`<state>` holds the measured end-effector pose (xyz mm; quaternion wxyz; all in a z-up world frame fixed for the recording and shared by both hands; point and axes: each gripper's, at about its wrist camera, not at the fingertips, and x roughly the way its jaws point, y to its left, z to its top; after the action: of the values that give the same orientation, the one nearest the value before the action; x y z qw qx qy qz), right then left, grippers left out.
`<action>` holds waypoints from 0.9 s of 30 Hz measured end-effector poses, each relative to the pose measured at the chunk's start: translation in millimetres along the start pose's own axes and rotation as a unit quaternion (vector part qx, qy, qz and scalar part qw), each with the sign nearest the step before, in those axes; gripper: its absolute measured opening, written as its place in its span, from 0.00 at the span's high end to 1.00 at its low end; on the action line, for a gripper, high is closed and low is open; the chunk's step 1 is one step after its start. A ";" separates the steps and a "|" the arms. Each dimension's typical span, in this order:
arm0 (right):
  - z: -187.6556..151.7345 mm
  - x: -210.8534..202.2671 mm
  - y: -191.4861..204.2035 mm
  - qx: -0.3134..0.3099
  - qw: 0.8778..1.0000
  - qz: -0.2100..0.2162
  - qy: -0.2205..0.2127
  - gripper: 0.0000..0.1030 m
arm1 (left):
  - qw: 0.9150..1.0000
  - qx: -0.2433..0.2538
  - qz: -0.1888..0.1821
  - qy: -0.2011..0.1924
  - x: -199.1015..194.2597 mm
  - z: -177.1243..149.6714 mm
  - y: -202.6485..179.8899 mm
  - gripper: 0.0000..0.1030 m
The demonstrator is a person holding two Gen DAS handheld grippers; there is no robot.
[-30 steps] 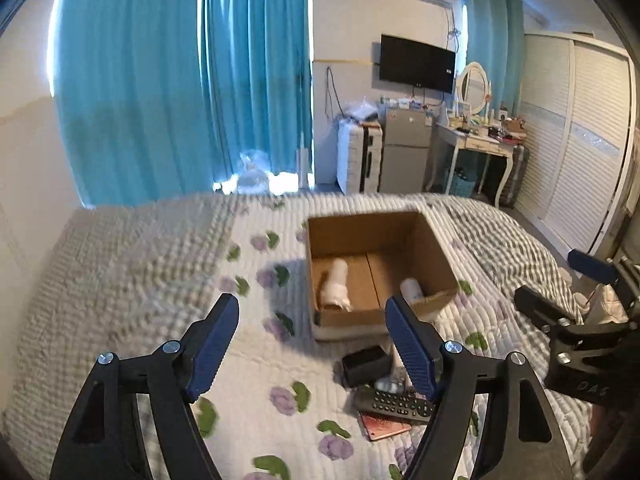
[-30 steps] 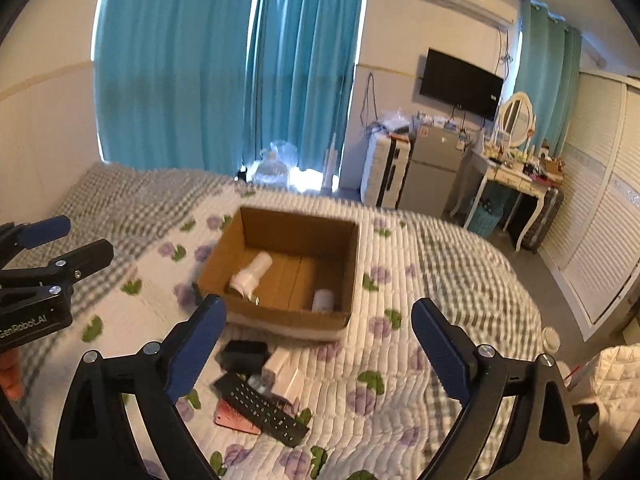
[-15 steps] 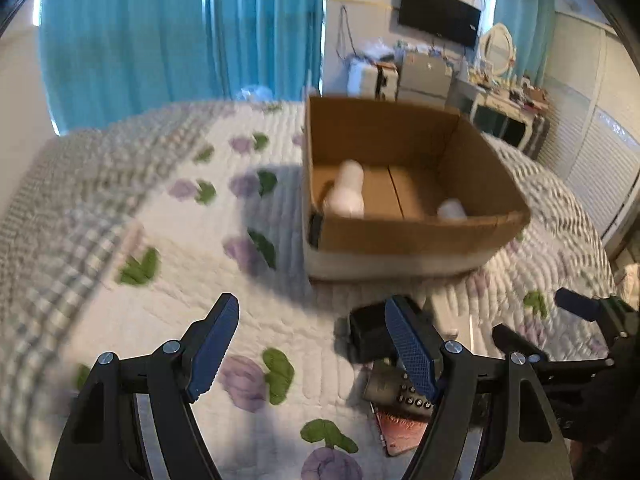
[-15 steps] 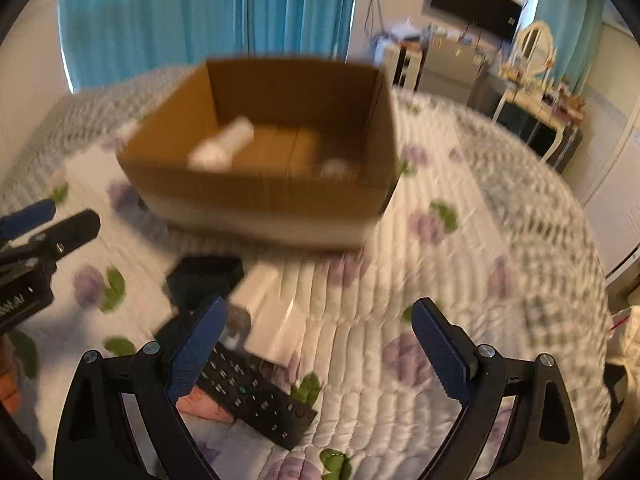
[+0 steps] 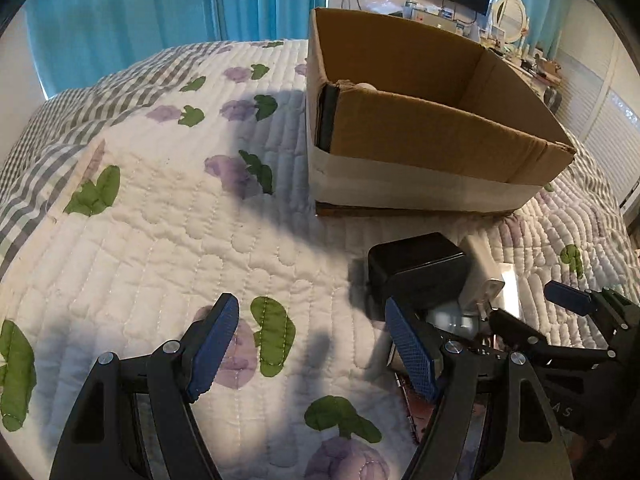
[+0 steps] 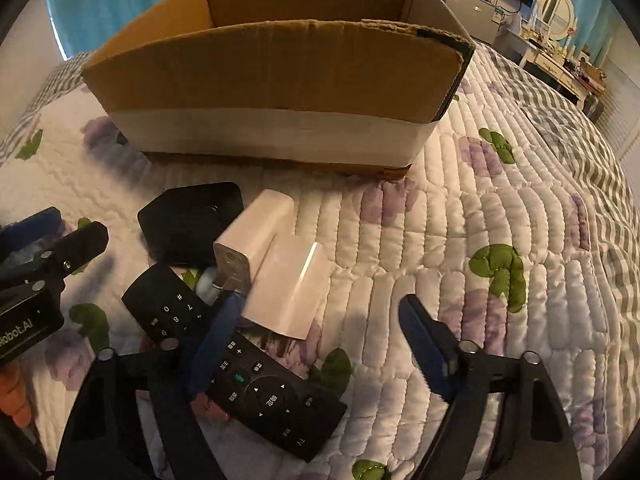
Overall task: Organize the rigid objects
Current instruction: 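Grasp the white square charger with the right tool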
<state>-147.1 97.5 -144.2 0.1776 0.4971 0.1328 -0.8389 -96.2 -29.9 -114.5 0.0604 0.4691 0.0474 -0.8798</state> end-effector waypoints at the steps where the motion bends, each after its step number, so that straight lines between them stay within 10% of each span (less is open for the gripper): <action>1: -0.8 -2.3 -1.3 0.001 1.000 -0.004 -0.001 0.32 | 1.000 0.000 0.001 0.000 -0.9 -0.6 -0.1 0.24; 5: -4.8 -1.2 -16.5 0.031 0.999 -0.014 0.010 0.47 | 1.000 0.004 0.000 0.000 -2.4 -1.1 -2.5 0.24; 17: -6.3 13.5 -41.3 0.102 0.991 0.077 0.047 0.45 | 1.000 0.012 0.001 0.008 1.6 -0.3 -4.4 0.24; 27: -3.8 10.9 -35.8 0.063 0.997 0.039 0.033 0.47 | 1.000 0.024 0.002 0.002 -5.3 -0.9 -8.9 0.24</action>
<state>-164.3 129.4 -154.0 0.1737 0.5399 0.0657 -0.8210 -93.9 -20.6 -110.3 0.0508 0.4720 0.0251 -0.8798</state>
